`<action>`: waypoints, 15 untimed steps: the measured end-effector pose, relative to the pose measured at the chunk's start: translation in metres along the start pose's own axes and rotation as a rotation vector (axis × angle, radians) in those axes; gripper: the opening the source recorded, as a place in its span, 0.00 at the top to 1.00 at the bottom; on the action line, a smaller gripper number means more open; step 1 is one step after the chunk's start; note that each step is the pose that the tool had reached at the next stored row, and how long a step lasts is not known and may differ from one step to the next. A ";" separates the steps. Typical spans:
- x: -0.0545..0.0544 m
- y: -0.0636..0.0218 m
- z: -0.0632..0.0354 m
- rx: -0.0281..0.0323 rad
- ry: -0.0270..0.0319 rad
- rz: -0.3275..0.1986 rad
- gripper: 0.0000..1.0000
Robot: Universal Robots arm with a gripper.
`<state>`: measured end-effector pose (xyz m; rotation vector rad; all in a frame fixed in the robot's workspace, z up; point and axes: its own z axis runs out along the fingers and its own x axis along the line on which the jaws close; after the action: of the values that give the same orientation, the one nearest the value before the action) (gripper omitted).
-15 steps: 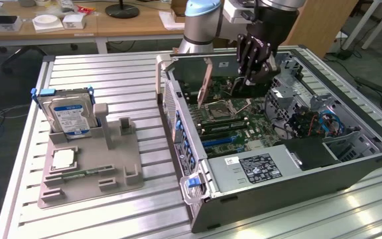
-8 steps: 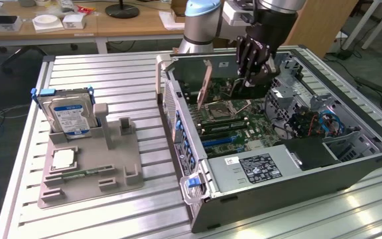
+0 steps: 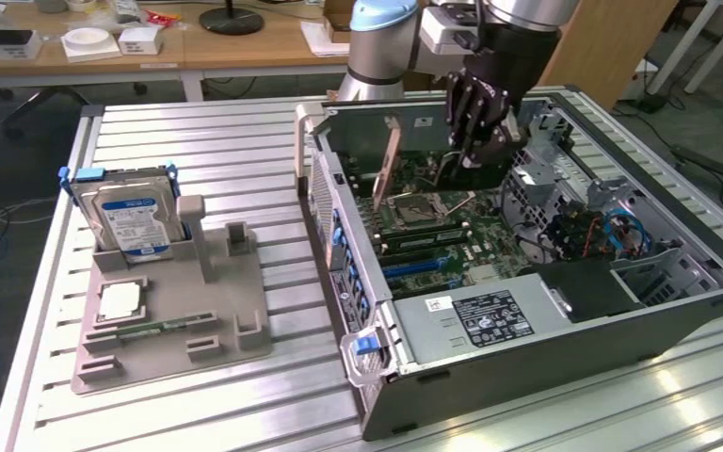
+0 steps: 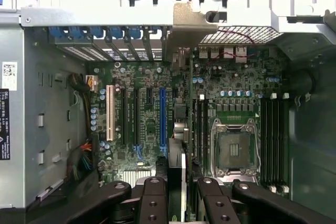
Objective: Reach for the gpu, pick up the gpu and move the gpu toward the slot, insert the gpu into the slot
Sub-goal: 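Insert the gpu into the slot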
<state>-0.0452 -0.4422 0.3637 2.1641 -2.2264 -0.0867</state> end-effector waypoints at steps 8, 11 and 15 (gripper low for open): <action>0.000 -0.0003 0.0044 -0.0001 0.0002 0.000 0.74; 0.000 -0.0003 0.0051 0.0013 0.0001 0.000 0.74; 0.000 -0.0005 0.0070 0.0032 0.0001 -0.002 0.74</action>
<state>-0.0452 -0.4422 0.3568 2.1681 -2.2258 -0.0831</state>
